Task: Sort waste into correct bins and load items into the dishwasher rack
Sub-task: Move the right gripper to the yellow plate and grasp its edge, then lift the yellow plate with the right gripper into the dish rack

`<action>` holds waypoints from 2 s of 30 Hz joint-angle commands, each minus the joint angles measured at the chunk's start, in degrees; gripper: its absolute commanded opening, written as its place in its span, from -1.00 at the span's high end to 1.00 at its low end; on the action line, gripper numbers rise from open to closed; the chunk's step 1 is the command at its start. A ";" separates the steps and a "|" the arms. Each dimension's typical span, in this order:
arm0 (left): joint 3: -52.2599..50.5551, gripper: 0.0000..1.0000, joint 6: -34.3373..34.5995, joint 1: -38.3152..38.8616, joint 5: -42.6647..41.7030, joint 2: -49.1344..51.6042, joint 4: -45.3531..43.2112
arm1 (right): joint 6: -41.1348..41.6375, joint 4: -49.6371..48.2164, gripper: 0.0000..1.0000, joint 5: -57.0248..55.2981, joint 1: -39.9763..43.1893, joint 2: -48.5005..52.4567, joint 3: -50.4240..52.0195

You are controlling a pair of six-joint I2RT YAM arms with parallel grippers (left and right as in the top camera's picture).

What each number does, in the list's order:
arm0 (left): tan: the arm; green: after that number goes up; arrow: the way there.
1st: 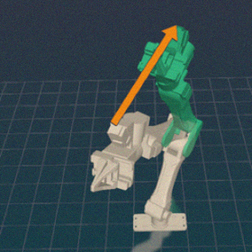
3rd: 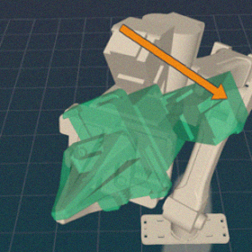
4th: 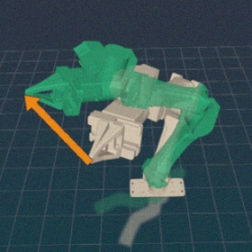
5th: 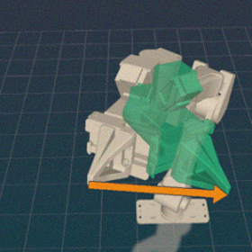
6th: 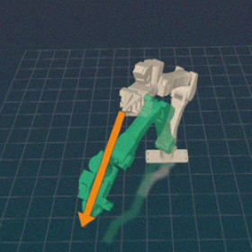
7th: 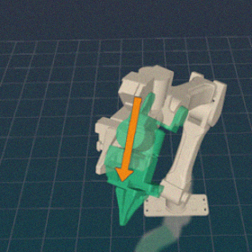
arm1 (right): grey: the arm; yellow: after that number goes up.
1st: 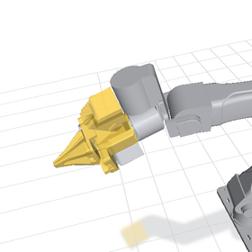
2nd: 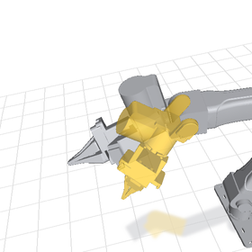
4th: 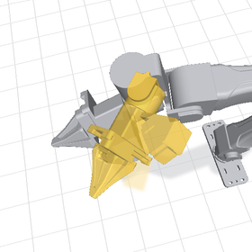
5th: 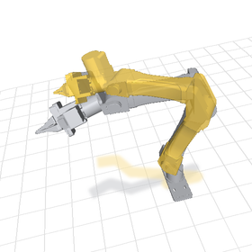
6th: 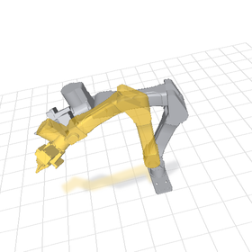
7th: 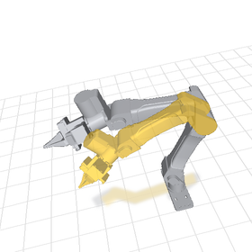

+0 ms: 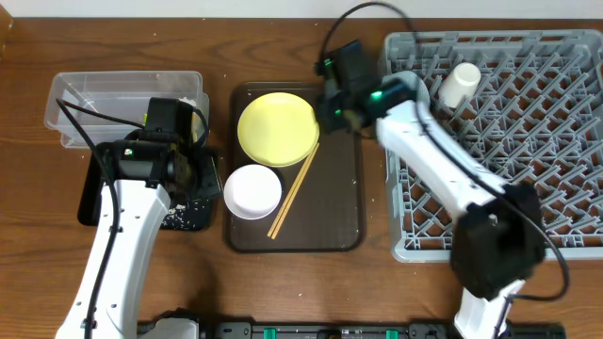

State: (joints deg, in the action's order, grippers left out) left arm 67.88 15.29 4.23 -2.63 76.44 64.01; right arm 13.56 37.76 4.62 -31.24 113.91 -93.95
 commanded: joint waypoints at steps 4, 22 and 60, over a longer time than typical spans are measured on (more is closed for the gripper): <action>0.59 -0.20 0.94 -0.20 0.13 0.07 0.17 | 8.59 -2.82 0.42 -8.26 -1.44 6.45 -0.04; 0.59 -0.21 0.94 -0.20 0.09 0.07 0.24 | 14.03 -8.22 0.78 -5.86 -1.46 14.75 -0.04; 0.59 -0.22 0.94 -0.20 0.11 0.07 0.24 | -18.10 5.09 0.98 -45.81 12.17 -22.82 -3.45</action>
State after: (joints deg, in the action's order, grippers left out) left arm 67.88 15.31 4.23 -2.66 76.44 64.12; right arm 0.95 42.00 -29.69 -20.18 91.88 -97.36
